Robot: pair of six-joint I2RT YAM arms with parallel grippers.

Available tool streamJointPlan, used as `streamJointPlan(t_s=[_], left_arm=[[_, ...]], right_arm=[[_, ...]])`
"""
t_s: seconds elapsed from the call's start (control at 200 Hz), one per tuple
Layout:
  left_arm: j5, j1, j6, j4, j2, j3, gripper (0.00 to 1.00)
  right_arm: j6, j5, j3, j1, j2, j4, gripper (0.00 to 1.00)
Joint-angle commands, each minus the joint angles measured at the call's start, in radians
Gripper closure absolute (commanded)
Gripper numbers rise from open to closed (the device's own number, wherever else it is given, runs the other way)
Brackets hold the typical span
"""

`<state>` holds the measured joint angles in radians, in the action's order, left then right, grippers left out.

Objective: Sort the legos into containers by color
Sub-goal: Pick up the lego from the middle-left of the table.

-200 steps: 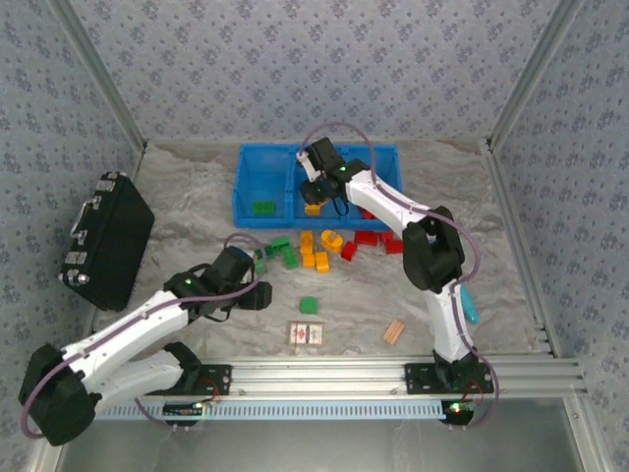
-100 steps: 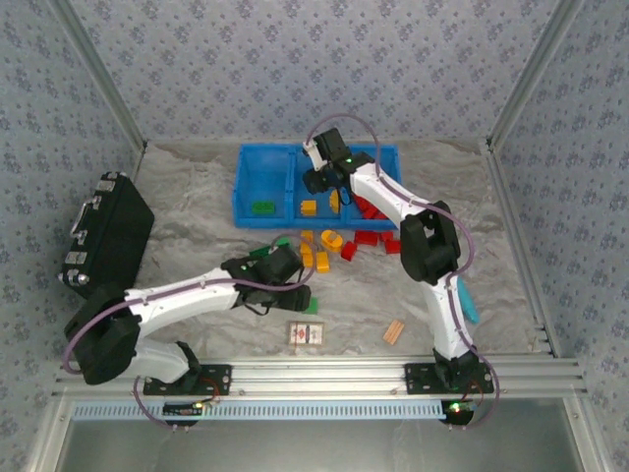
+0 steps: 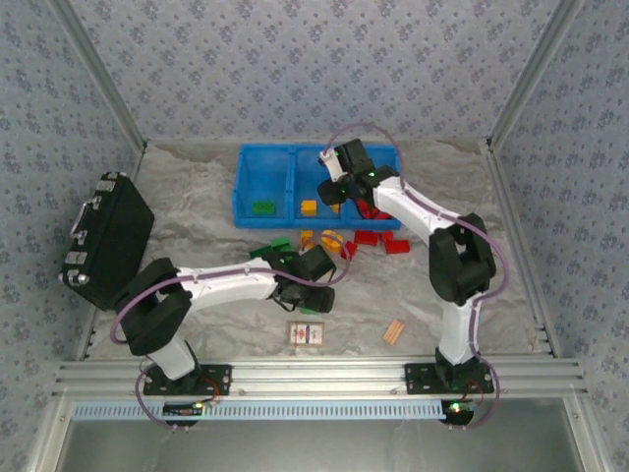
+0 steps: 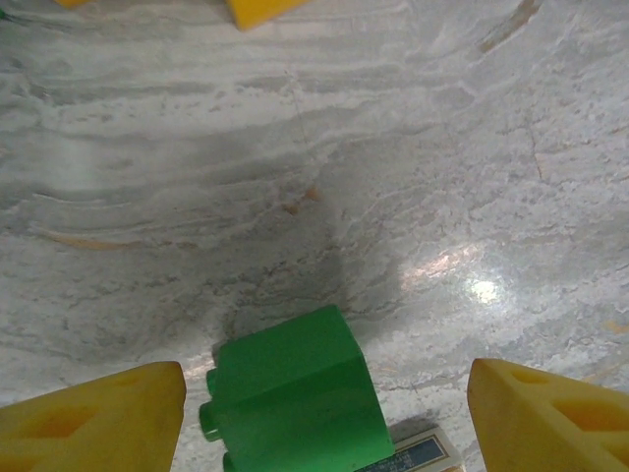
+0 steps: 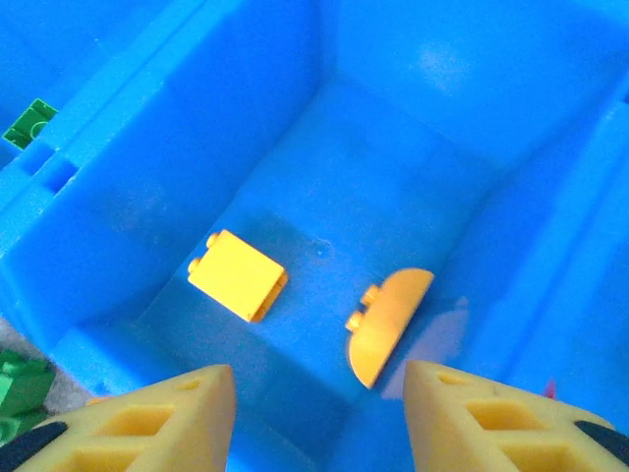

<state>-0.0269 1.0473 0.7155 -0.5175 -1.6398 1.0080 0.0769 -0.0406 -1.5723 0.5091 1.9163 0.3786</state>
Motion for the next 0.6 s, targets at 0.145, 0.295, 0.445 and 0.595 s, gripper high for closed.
streamJointPlan(t_s=[0.145,0.295,0.445,0.595], left_arm=[[-0.024,0.048,0.016,-0.059,-0.057,0.032,0.25],[-0.038,0.078,0.046,-0.080,-0.077,0.030,0.26],[-0.046,0.089,0.067,-0.072,-0.082,0.013,0.30],[-0.069,0.089,0.064,-0.070,-0.104,0.007,0.33]], right_arm=[[0.015,0.040,0.156,-0.007,-0.168,-0.079,0.45],[-0.003,0.086,0.268,-0.028,-0.266,-0.067,0.43],[-0.045,0.103,0.423,-0.076,-0.387,-0.059,0.43],[-0.077,0.110,0.549,-0.115,-0.514,-0.067,0.43]])
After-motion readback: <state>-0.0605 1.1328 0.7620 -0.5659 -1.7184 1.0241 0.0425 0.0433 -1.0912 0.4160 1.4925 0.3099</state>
